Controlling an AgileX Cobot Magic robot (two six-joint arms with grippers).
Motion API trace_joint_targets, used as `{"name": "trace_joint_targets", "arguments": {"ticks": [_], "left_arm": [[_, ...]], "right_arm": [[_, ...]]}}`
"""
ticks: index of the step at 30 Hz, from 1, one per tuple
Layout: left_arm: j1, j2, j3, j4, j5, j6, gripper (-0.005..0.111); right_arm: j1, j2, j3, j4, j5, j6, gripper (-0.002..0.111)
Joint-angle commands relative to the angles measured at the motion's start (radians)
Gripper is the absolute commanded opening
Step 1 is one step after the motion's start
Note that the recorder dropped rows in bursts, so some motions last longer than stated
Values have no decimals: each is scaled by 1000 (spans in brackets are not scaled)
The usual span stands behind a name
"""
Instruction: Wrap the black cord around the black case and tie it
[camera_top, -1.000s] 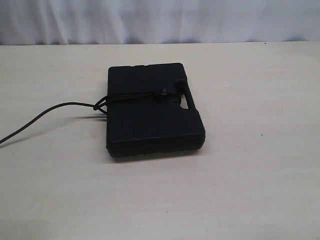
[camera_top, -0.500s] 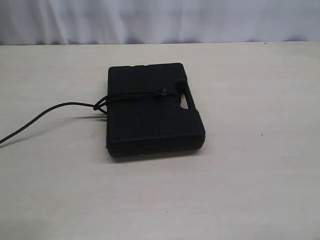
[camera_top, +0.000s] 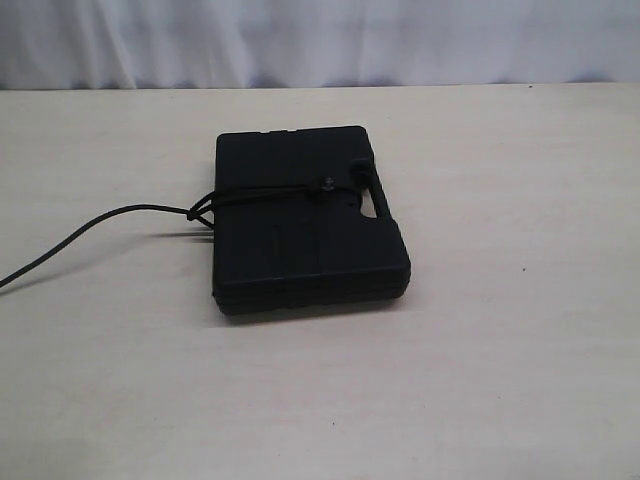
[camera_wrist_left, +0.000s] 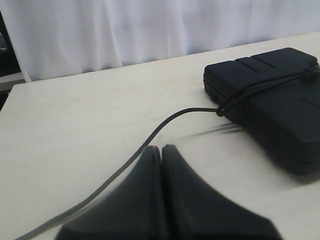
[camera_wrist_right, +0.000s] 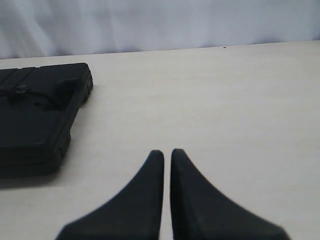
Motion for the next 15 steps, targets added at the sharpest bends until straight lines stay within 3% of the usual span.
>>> {"name": "trace_joint_targets", "arguments": {"ticks": [1,15], "left_arm": [[4,-3,1,-8,-5,-21,0],[4,-3,1,-8,-7,-21,0]], "right_arm": [[-2,-5,-2,1,2,-49,4],[-2,-5,-2,1,-8,-104,4]]}}
